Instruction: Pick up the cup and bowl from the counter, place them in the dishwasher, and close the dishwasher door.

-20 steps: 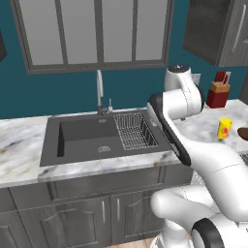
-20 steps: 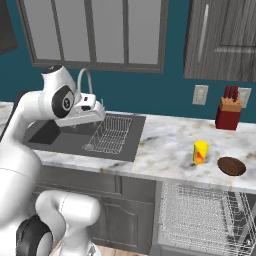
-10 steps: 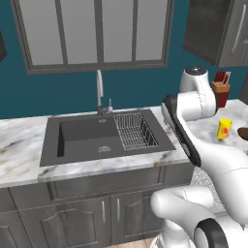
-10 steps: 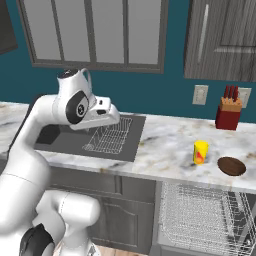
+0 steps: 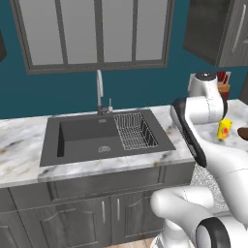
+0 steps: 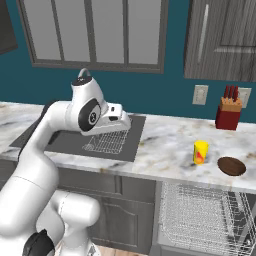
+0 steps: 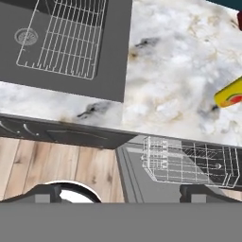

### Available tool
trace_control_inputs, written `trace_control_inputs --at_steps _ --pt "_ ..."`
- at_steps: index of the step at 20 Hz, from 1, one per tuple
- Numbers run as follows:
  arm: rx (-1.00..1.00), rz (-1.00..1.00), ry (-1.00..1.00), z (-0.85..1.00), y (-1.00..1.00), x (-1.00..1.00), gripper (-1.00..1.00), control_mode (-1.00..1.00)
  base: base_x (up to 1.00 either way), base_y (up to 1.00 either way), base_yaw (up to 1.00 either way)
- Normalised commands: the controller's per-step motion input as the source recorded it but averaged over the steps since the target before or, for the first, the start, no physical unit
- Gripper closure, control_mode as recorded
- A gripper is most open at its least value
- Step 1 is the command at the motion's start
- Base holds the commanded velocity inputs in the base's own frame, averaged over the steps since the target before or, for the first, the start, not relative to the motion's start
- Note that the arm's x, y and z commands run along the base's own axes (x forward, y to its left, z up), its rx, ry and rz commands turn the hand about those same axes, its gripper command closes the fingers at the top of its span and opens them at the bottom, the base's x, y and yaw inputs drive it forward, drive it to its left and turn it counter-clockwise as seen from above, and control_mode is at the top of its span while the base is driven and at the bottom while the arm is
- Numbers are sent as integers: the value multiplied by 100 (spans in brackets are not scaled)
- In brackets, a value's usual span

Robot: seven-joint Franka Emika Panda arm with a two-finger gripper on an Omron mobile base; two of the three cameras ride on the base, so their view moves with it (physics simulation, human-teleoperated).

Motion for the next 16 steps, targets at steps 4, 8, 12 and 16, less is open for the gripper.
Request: trace_control_inputs --at_steps 4,8,12,16 --pt "0 0 0 -6 -34 0 -100 -100 0 0 0" --pt "-2 0 0 -5 -39 0 -100 -100 0 0 0" --pt "-5 0 0 -10 -36 0 -100 -100 0 0 0" --pt "-8 0 0 -19 -35 3 -100 -100 0 0 0"
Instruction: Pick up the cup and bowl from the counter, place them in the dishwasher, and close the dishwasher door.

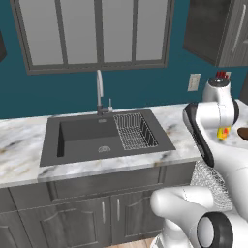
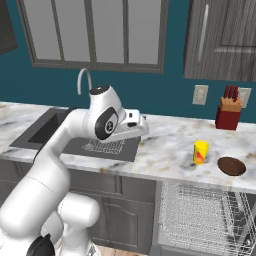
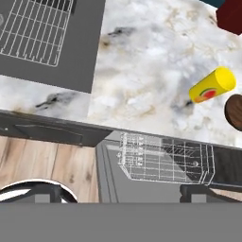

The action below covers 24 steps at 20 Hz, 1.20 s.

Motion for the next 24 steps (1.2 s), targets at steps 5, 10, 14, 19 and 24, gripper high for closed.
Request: trace_control_inputs --at_steps 5,10,14,19,24 --pt "-7 0 0 -7 -34 0 -100 -100 0 0 0" --pt "-2 0 0 0 -33 6 -100 -100 0 0 0" --pt "-3 0 0 -13 -35 15 -100 -100 0 0 0" --pt "-4 0 0 -21 -31 22 -100 -100 0 0 0" --pt "-3 0 0 -12 -24 29 -100 -100 0 0 0"
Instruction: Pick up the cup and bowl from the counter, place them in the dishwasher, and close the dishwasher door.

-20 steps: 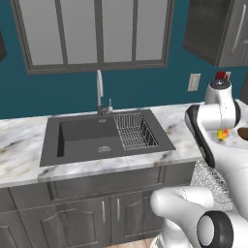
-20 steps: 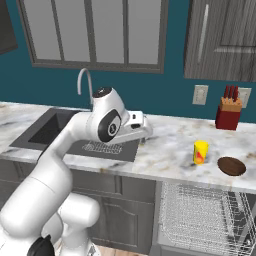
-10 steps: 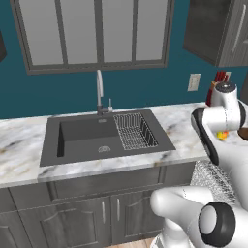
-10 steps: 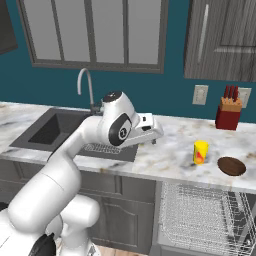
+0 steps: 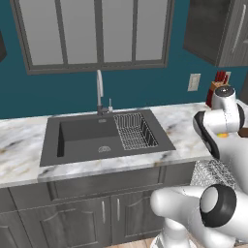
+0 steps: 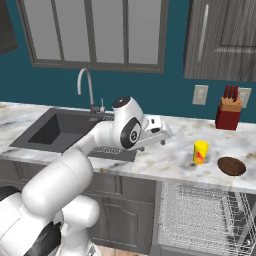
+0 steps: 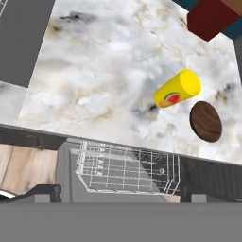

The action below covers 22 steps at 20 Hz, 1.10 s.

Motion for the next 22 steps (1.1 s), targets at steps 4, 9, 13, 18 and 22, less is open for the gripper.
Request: trace_control_inputs --at_steps 4,9,13,18,22 --pt "0 0 0 0 -19 15 -100 -100 0 0 0" --pt "0 0 0 0 -19 8 -100 -100 0 0 0" --pt "0 0 0 0 -29 8 -100 -100 0 0 0" --pt "0 0 0 0 -28 19 -100 -100 0 0 0" --pt "0 0 0 0 -18 31 -100 -100 0 0 0"
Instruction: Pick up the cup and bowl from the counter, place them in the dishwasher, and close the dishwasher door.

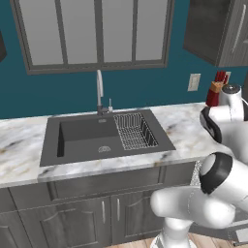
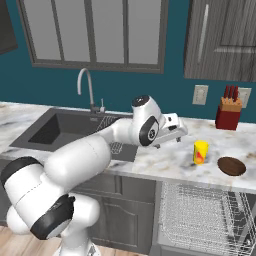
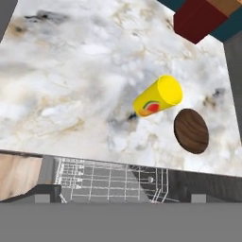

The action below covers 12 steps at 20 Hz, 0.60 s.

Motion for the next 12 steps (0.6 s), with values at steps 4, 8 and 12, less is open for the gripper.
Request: trace_control_inputs --at_steps 4,8,12 --pt "0 0 0 -4 -13 37 -100 -100 0 0 0" --pt "0 0 0 -8 -16 33 -100 -100 0 0 0" --pt "0 0 0 -7 -18 24 -100 -100 0 0 0"
